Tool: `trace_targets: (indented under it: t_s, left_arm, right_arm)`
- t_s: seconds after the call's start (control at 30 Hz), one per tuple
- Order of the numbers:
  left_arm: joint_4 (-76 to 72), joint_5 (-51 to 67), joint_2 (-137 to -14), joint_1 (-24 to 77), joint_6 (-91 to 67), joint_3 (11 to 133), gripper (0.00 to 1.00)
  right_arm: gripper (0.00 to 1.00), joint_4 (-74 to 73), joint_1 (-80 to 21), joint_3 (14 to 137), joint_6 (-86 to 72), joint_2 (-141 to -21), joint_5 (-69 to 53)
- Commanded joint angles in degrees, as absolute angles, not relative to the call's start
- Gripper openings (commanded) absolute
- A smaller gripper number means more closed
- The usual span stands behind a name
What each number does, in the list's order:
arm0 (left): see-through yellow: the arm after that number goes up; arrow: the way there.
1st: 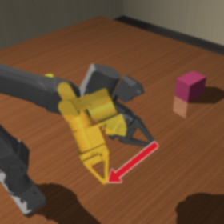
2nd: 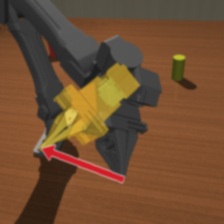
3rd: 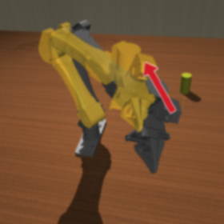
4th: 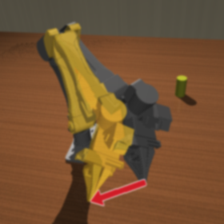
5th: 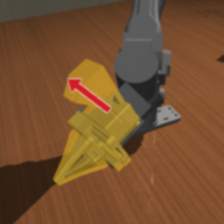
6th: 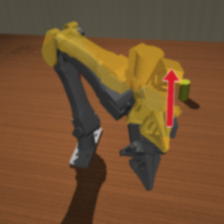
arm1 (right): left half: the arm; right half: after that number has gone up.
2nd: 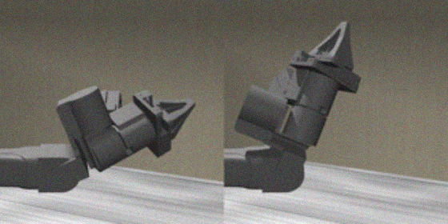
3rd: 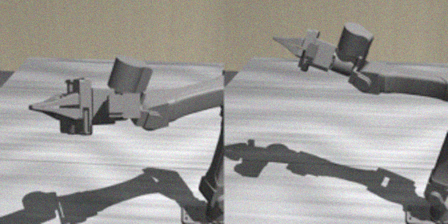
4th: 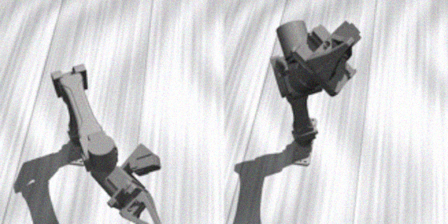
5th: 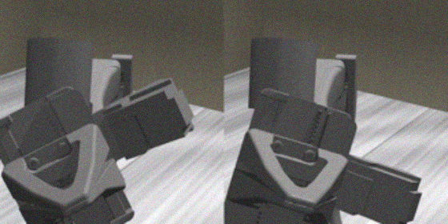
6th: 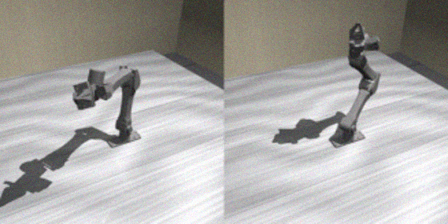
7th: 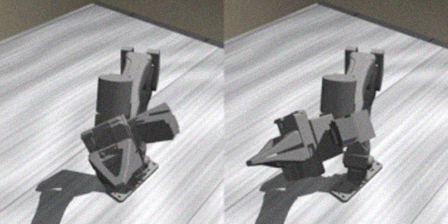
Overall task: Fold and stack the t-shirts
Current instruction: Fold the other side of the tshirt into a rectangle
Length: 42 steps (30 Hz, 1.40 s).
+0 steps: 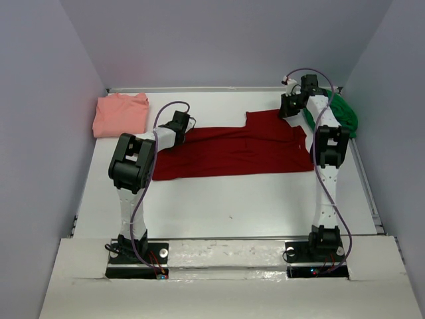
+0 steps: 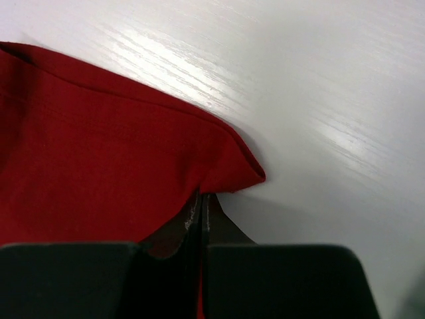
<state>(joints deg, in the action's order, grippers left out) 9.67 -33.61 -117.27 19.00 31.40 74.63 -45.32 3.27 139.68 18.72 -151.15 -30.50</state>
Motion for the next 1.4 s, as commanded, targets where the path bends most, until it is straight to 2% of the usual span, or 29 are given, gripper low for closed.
trace_targets:
  t_s: [0.0, 0.3, 0.67, 1.37]
  left_arm:
    - [10.11, -34.89, -113.82, 18.81, 30.85, 74.09, 0.00]
    - [10.37, -34.63, -113.56, 18.90, 30.41, 74.27, 0.00]
    - [10.37, -34.01, -113.12, 18.90, 30.15, 74.36, 0.00]
    - [9.93, -33.75, -111.27, 18.98, 30.41, 73.21, 0.00]
  right_arm:
    - [0.00, -46.23, 2.72, 139.57, 19.51, -151.61, -30.50]
    - [0.00, -46.84, 2.20, 138.34, 20.48, -147.93, -29.80]
    - [0.00, -47.11, 1.67, 127.28, 23.81, -135.62, -27.96]
    - [0.00, -55.55, 1.14, 121.30, 26.45, -127.45, -29.44]
